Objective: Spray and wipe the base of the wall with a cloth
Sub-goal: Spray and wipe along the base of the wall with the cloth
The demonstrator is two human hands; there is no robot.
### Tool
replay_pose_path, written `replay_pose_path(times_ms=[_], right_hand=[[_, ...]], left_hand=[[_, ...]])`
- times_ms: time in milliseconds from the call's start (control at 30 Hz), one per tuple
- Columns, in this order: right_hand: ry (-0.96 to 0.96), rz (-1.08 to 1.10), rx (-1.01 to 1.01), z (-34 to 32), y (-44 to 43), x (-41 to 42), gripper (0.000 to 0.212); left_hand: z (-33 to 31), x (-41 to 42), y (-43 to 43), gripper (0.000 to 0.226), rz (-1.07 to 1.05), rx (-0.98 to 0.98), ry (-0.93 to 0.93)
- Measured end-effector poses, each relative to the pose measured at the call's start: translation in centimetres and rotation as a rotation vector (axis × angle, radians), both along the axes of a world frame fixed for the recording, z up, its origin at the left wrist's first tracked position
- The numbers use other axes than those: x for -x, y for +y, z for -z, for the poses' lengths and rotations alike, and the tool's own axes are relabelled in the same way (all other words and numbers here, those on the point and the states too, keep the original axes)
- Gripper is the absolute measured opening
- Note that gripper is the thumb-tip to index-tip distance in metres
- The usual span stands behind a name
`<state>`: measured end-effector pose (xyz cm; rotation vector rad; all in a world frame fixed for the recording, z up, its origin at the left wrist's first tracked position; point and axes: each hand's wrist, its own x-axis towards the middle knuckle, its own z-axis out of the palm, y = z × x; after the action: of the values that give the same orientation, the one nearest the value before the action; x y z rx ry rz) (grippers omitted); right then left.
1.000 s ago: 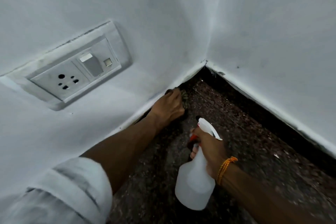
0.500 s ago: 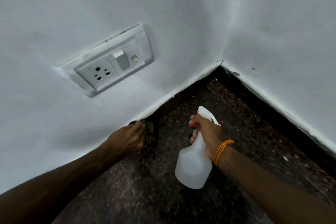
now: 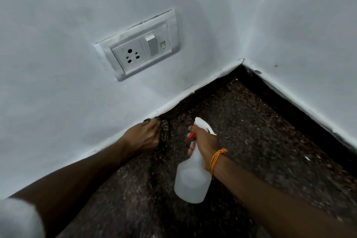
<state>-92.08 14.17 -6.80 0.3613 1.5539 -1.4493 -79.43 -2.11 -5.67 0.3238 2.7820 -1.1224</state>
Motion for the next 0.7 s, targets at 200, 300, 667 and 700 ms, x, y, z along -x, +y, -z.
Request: replay_pose_path(times_ms=[200, 300, 667, 700], right_hand=[[0.076, 0.003, -0.009, -1.2, 0.3, 1.4, 0.024], [0.09, 0.012, -0.01, -1.2, 0.6, 2.2, 0.023], [0.154, 0.003, -0.05, -1.6, 0.4, 1.5, 0.04], [0.159, -0.005, -0.049, -1.7, 0.3, 1.3, 0.04]], left_hand=[[3.3, 4.9, 0.3, 0.042, -0.008, -0.081, -0.032], [3.4, 2.0, -0.3, 0.035, -0.009, -0.07, -0.083], [1.2, 6.2, 1.0, 0.026, -0.015, -0.051, -0.052], [0.9, 7.2, 1.2, 0.026, -0.045, -0.094, -0.057]])
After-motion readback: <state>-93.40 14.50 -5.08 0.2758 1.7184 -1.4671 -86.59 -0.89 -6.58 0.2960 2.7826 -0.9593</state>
